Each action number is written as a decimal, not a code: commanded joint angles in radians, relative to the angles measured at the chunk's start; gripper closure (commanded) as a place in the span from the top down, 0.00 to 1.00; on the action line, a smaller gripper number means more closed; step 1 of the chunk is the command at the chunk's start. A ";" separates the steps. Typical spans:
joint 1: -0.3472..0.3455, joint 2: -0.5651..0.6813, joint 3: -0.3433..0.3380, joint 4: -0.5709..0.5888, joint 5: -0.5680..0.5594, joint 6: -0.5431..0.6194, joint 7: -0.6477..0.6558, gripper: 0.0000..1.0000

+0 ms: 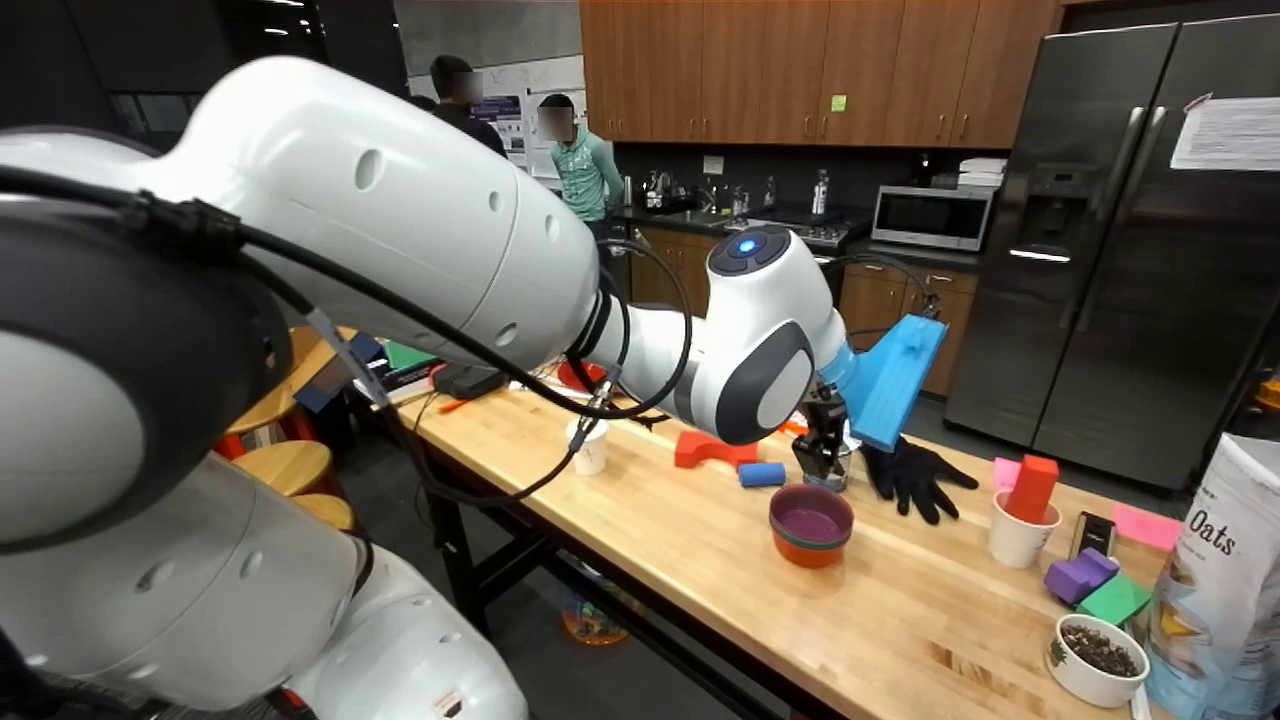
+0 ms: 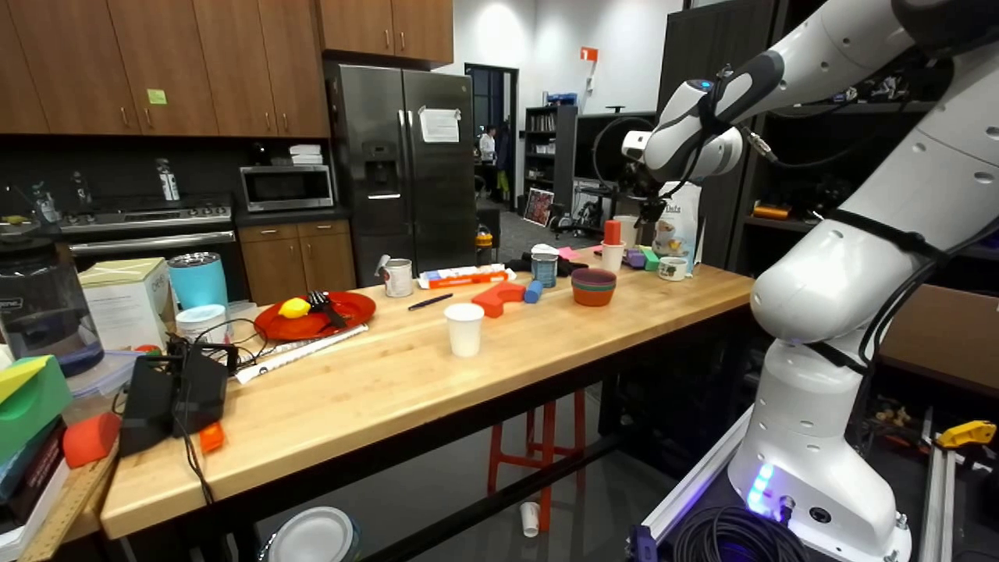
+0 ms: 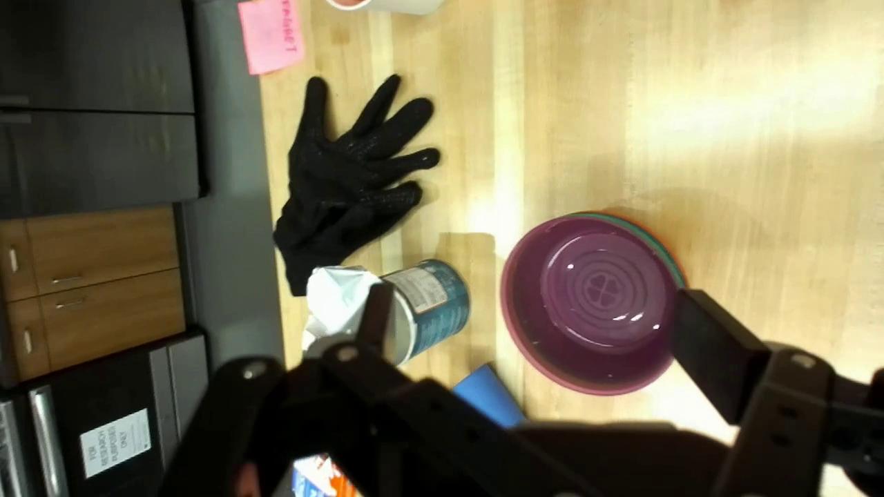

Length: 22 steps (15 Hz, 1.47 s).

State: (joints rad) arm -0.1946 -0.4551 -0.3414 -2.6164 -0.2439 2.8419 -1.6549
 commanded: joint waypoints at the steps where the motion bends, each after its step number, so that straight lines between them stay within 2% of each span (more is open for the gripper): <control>1: 0.123 0.081 -0.035 0.148 0.023 0.056 -0.114 1.00; 4: 0.251 0.127 -0.060 0.306 0.058 0.018 -0.238 1.00; 7: 0.428 0.169 -0.149 0.397 0.172 0.048 -0.442 1.00; 11: 0.718 0.136 -0.344 0.402 0.332 0.087 -0.744 1.00; 14: 0.885 0.042 -0.466 0.339 0.403 0.116 -0.961 1.00; 16: 0.940 -0.042 -0.510 0.276 0.399 0.156 -1.081 1.00; 17: 0.986 -0.111 -0.553 0.240 0.198 0.174 -0.963 1.00; 19: 0.945 -0.162 -0.527 0.194 0.128 0.218 -1.002 1.00; 20: 0.947 -0.208 -0.538 0.168 0.005 0.229 -0.944 1.00; 21: 0.931 -0.243 -0.530 0.144 -0.052 0.243 -0.944 1.00; 22: 0.904 -0.269 -0.506 0.119 -0.028 0.257 -1.010 1.00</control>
State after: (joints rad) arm 0.7426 -0.5863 -0.8717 -2.4097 -0.2086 3.0623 -2.5919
